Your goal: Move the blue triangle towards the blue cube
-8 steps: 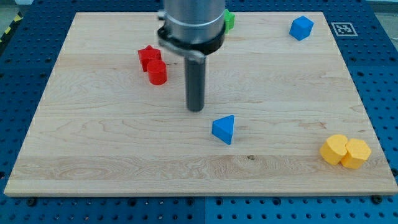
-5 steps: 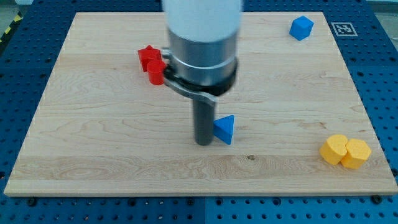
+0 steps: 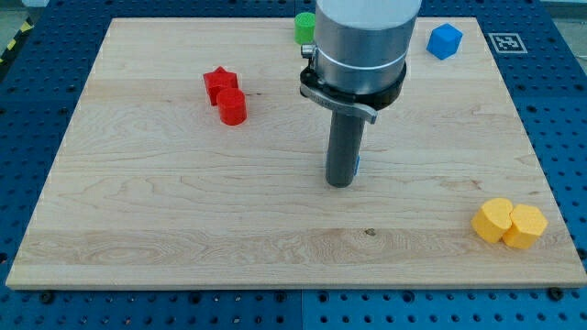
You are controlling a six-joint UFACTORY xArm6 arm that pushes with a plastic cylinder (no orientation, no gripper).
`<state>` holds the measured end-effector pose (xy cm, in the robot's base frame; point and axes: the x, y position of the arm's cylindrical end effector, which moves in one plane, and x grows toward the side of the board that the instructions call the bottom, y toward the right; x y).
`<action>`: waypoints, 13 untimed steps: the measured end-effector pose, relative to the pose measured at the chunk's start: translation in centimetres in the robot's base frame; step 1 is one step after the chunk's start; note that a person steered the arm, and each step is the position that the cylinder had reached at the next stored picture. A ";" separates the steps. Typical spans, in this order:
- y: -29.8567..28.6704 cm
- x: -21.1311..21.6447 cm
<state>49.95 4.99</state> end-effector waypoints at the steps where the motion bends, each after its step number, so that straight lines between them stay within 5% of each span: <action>1: 0.1 -1.4; 6: 4.1 -9.1; 10: 11.1 -20.8; 13: 12.7 -21.3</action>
<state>28.60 17.68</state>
